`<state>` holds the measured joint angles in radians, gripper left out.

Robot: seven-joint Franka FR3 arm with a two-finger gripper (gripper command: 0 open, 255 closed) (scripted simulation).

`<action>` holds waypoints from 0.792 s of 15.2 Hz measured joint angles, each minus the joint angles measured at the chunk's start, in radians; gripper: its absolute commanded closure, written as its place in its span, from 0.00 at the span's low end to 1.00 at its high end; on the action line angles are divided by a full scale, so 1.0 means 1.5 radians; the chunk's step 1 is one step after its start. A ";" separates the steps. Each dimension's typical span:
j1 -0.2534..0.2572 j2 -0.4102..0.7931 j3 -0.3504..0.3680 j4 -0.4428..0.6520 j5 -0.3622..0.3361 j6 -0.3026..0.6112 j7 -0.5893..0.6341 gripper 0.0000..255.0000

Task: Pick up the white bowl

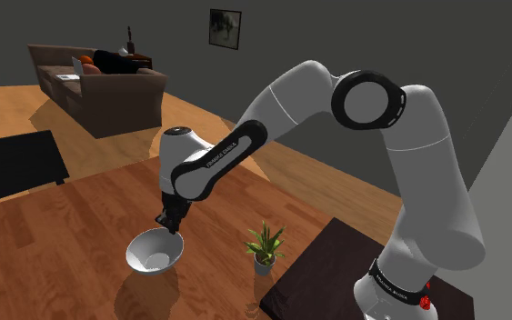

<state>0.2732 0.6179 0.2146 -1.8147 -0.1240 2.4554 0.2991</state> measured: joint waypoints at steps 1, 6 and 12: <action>0.000 0.000 0.000 0.000 0.000 0.000 0.000 1.00; -0.002 -0.018 0.004 -0.002 0.004 -0.016 -0.002 1.00; -0.009 -0.053 0.011 0.002 0.013 -0.055 -0.008 1.00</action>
<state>0.2604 0.5389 0.2306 -1.8113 -0.1039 2.3730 0.2874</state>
